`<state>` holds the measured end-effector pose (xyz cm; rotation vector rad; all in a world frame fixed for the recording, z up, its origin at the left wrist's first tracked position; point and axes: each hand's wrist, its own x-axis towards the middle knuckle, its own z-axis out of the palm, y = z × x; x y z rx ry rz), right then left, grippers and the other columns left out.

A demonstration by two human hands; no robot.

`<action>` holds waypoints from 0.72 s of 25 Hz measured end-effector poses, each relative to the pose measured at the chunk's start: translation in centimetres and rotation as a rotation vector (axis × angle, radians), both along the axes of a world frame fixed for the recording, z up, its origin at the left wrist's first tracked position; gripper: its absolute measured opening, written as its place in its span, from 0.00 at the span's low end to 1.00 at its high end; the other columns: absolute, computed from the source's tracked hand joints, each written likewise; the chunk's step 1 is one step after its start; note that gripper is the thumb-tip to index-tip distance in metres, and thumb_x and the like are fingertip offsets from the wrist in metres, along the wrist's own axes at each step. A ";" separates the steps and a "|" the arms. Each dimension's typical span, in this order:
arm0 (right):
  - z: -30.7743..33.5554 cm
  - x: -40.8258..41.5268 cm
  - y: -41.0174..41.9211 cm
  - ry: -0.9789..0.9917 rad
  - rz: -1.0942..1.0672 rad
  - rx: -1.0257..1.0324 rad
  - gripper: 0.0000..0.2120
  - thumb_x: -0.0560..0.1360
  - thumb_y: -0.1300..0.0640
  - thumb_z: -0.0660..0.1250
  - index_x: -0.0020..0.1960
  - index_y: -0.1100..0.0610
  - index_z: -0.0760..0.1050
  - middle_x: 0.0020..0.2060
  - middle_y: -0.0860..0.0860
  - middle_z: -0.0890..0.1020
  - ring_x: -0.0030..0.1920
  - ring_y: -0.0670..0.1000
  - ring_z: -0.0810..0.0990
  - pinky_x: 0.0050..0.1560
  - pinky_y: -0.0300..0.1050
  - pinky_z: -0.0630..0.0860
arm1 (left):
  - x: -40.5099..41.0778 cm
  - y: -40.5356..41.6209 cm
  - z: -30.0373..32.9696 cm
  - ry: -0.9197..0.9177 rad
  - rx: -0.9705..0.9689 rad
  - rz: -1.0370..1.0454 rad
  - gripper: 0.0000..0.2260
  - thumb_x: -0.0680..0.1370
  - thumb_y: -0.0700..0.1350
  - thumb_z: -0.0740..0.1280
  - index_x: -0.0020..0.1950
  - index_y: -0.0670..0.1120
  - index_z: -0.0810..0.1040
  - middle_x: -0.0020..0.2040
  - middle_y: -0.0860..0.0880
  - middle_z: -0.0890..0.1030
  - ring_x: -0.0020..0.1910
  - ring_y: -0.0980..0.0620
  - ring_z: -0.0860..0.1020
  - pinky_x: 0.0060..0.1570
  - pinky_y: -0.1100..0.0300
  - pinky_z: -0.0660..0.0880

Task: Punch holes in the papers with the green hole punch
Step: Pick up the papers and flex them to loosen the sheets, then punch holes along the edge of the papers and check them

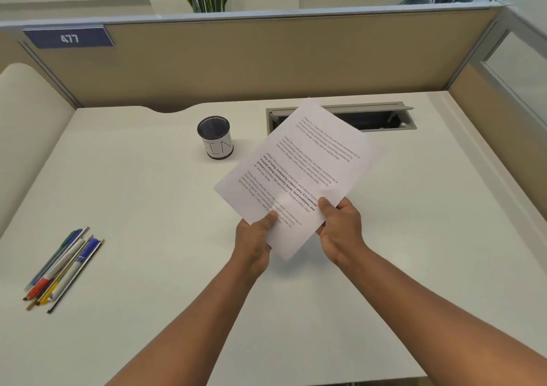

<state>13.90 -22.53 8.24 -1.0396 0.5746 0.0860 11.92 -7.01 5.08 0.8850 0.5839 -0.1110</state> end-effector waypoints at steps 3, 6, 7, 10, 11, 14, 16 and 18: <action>-0.2 0.8 -1.8 -0.030 0.027 -0.168 0.09 0.81 0.65 0.65 0.51 0.54 0.81 0.48 0.50 0.88 0.47 0.51 0.87 0.48 0.52 0.84 | 0.7 -0.1 -0.3 0.066 0.071 -0.068 0.17 0.75 0.34 0.73 0.61 0.49 0.79 0.55 0.51 0.87 0.50 0.50 0.86 0.47 0.53 0.83; -0.2 1.8 -4.2 -0.012 0.037 -0.259 0.09 0.81 0.64 0.65 0.52 0.52 0.81 0.46 0.48 0.88 0.47 0.52 0.87 0.49 0.54 0.84 | 2.3 0.7 -0.3 0.115 0.149 -0.084 0.16 0.75 0.35 0.73 0.60 0.48 0.79 0.54 0.50 0.87 0.48 0.51 0.86 0.42 0.57 0.82; -0.2 2.1 -5.0 -0.002 0.035 -0.278 0.09 0.81 0.64 0.65 0.52 0.52 0.81 0.46 0.47 0.88 0.48 0.53 0.87 0.49 0.55 0.84 | 3.0 1.1 -0.2 0.122 0.186 -0.081 0.17 0.75 0.35 0.73 0.61 0.48 0.79 0.55 0.49 0.87 0.49 0.50 0.85 0.41 0.58 0.81; -0.6 2.9 -7.0 0.031 0.028 -0.344 0.09 0.80 0.64 0.65 0.51 0.52 0.81 0.46 0.48 0.88 0.51 0.56 0.86 0.52 0.59 0.83 | 5.4 2.1 0.3 0.136 0.430 -0.141 0.21 0.77 0.42 0.73 0.68 0.48 0.73 0.58 0.48 0.82 0.53 0.49 0.82 0.41 0.59 0.78; -0.8 3.0 -7.6 0.044 0.025 -0.372 0.10 0.80 0.64 0.66 0.51 0.52 0.81 0.47 0.49 0.88 0.52 0.57 0.86 0.54 0.61 0.83 | 6.1 2.2 0.3 0.130 0.537 -0.185 0.23 0.77 0.45 0.72 0.71 0.49 0.70 0.60 0.49 0.80 0.54 0.49 0.81 0.44 0.59 0.76; -1.8 3.3 -9.2 0.081 0.023 -0.404 0.10 0.80 0.65 0.65 0.51 0.52 0.82 0.48 0.50 0.88 0.50 0.56 0.87 0.55 0.60 0.83 | 8.6 1.8 0.1 0.028 0.830 -0.360 0.27 0.78 0.49 0.71 0.75 0.50 0.67 0.66 0.51 0.75 0.60 0.49 0.76 0.54 0.56 0.74; -2.6 3.5 -10.1 0.117 0.019 -0.384 0.10 0.80 0.65 0.66 0.51 0.52 0.82 0.48 0.49 0.88 0.48 0.54 0.87 0.52 0.58 0.83 | 10.8 1.3 0.1 -0.056 0.996 -0.460 0.23 0.79 0.49 0.70 0.74 0.49 0.70 0.69 0.50 0.75 0.63 0.48 0.76 0.61 0.54 0.73; -3.4 3.9 -10.7 0.157 0.011 -0.323 0.09 0.80 0.65 0.66 0.53 0.53 0.82 0.50 0.50 0.88 0.49 0.53 0.87 0.52 0.57 0.83 | 13.5 0.8 0.3 -0.158 1.147 -0.538 0.19 0.81 0.47 0.68 0.71 0.48 0.74 0.70 0.49 0.76 0.65 0.47 0.76 0.64 0.54 0.73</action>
